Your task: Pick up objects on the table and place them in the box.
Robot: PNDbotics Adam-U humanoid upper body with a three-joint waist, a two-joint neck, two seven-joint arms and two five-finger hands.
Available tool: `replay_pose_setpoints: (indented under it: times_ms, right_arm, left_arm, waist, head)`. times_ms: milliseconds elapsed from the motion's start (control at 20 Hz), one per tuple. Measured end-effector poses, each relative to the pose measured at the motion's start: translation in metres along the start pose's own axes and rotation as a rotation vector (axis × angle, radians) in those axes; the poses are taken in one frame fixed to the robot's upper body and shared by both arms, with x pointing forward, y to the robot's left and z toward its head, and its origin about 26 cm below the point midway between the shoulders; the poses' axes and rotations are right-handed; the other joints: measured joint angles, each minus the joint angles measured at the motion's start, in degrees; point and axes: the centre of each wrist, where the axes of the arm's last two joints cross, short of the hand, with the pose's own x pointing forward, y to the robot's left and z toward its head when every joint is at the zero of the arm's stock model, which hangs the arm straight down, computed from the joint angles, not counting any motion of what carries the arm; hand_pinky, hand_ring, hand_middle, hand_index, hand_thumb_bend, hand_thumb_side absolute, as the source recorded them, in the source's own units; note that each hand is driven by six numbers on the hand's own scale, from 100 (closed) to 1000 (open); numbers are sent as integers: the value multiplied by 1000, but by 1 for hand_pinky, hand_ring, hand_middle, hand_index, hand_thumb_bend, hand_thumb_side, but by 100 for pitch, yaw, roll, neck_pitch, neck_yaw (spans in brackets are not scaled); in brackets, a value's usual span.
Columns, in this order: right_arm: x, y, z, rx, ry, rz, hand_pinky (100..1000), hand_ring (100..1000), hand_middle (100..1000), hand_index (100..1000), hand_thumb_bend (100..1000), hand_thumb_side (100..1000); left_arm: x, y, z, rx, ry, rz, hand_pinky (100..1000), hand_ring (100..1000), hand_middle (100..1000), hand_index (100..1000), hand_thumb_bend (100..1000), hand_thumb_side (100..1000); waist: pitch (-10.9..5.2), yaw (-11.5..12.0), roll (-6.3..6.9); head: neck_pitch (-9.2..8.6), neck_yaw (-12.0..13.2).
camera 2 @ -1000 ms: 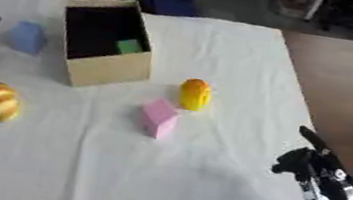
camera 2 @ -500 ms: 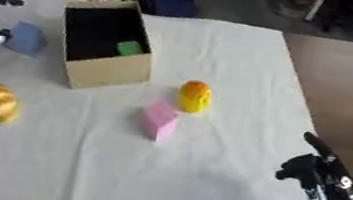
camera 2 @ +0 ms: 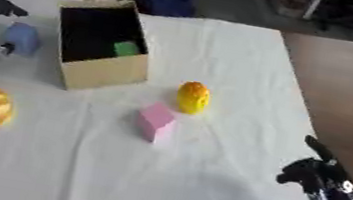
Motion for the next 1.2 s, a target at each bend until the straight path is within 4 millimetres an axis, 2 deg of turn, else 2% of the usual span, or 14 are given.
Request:
replay_pose_setpoints:
  times_ms: [200, 400, 500, 600, 750, 1050, 1100, 1150, 1200]
  right_arm:
    - [0, 0, -1, 2, -3, -1, 658, 573, 570, 964, 100, 580]
    - [1, 0, -2, 3, -6, 0, 660, 575, 571, 966, 100, 576]
    - [1, 0, -3, 4, -5, -1, 661, 575, 571, 966, 100, 570]
    - [1, 0, -3, 5, -5, -1, 662, 575, 572, 966, 100, 566]
    - [1, -1, -3, 6, -5, 0, 663, 576, 572, 966, 100, 558]
    - [1, -1, -3, 6, -6, 0, 664, 577, 572, 966, 100, 549]
    - [1, -1, -3, 6, -6, 0, 664, 577, 573, 966, 100, 549]
    - [1, -1, -3, 6, -7, 0, 664, 577, 573, 966, 100, 547]
    - [1, -1, -3, 6, -7, 0, 664, 577, 573, 966, 100, 546]
  left_arm:
    - [4, -4, -2, -19, -4, -14, 840, 814, 829, 983, 243, 362]
    - [4, -5, -2, -17, 5, -31, 684, 605, 610, 861, 202, 340]
    - [5, -4, -2, 6, 4, -41, 614, 530, 521, 791, 143, 315]
    - [8, -1, -2, 39, -5, -46, 573, 490, 473, 750, 100, 297]
    - [12, 12, 2, 93, -32, -49, 576, 489, 470, 745, 100, 281]
    - [25, 56, 23, 259, -129, -44, 598, 493, 469, 741, 100, 250]
    - [30, 64, 26, 291, -155, -42, 599, 493, 469, 740, 100, 315]
    - [36, 70, 28, 317, -185, -37, 605, 498, 475, 744, 100, 249]
    - [43, 76, 30, 342, -218, -33, 609, 500, 475, 744, 100, 248]
  waist:
    - [24, -33, 0]
    - [26, -41, 0]
    - [26, -42, 0]
    - [26, -39, 3]
    - [26, -22, 38]
    - [25, 6, 74]
    - [22, 6, 75]
    - [20, 6, 79]
    - [20, 5, 84]
  head:
    - [-1, 14]
    - [-2, 19]
    - [-2, 21]
    - [-2, 21]
    - [-2, 21]
    - [-27, 10]
    - [-41, 9]
    - [-47, 9]
    - [-49, 9]
